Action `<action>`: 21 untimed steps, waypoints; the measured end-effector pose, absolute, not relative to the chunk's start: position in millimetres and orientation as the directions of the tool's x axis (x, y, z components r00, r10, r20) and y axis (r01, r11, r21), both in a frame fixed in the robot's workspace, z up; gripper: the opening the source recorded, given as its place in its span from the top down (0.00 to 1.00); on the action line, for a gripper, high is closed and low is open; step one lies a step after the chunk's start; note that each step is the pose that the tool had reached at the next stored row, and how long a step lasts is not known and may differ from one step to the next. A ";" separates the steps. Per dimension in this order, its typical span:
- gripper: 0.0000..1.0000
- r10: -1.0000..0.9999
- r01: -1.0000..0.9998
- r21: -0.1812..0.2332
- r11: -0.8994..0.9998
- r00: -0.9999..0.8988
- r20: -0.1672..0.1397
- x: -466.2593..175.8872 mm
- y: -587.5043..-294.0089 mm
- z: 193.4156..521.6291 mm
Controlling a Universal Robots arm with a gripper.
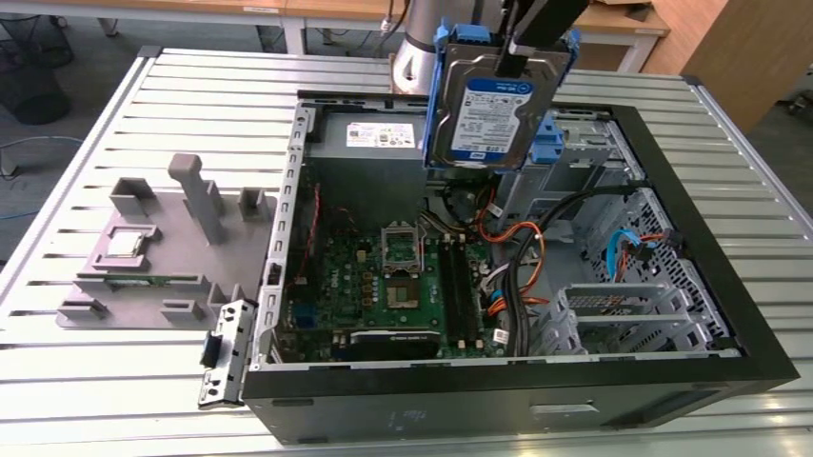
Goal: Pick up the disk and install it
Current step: 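Pick up the disk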
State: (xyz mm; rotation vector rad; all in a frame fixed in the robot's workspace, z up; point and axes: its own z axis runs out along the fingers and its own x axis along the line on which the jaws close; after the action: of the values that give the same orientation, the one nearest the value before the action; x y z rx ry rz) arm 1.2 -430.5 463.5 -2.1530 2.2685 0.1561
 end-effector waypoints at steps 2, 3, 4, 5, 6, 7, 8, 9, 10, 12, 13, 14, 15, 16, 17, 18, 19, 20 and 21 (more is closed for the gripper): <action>0.65 -0.996 -0.997 0.065 0.050 -0.055 -0.077 1.3 -433.3 463.3; 0.65 -0.995 -0.997 0.065 0.049 -0.055 -0.078 1.4 -434.6 463.1; 0.65 -0.995 -0.997 0.065 0.049 -0.055 -0.079 1.5 -436.0 463.0; 0.65 -0.995 -0.997 0.065 0.049 -0.055 -0.080 1.5 -437.3 462.9; 0.65 -0.995 -0.997 0.065 0.049 -0.055 -0.080 1.6 -438.5 462.8; 0.65 -0.995 -0.997 0.065 0.049 -0.055 -0.081 1.7 -439.8 462.7; 0.65 -0.995 -0.997 0.065 0.049 -0.055 -0.082 1.7 -441.1 462.6; 0.65 -0.995 -0.997 0.066 0.049 -0.055 -0.082 1.7 -442.5 462.6; 0.65 -0.995 -0.997 0.066 0.049 -0.055 -0.083 1.8 -444.2 462.6; 0.65 -0.995 -0.997 0.066 0.049 -0.054 -0.085 1.8 -447.5 462.4; 0.65 -0.995 -0.997 0.066 0.049 -0.055 -0.086 1.8 -449.0 462.4; 0.65 -0.995 -0.997 0.066 0.049 -0.055 -0.087 1.8 -450.4 462.3; 0.65 -0.995 -0.997 0.066 0.049 -0.055 -0.088 1.8 -451.9 462.3; 0.65 -0.995 -0.997 0.066 0.049 -0.055 -0.088 1.8 -453.1 462.3; 0.65 -0.995 -0.997 0.066 0.049 -0.055 -0.089 1.8 -454.4 462.3; 0.65 -0.994 -0.997 0.066 0.049 -0.055 -0.090 1.8 -455.6 462.2; 0.65 -0.994 -0.997 0.066 0.049 -0.055 -0.090 1.8 -456.9 462.2; 0.65 -0.994 -0.997 0.066 0.049 -0.055 -0.091 1.8 -458.1 462.1; 0.65 -0.994 -0.997 0.066 0.049 -0.055 -0.091 1.8 -459.3 462.1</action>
State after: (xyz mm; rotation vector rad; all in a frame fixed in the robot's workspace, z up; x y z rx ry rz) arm 1.8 -459.3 462.1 -2.1456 2.2596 0.1730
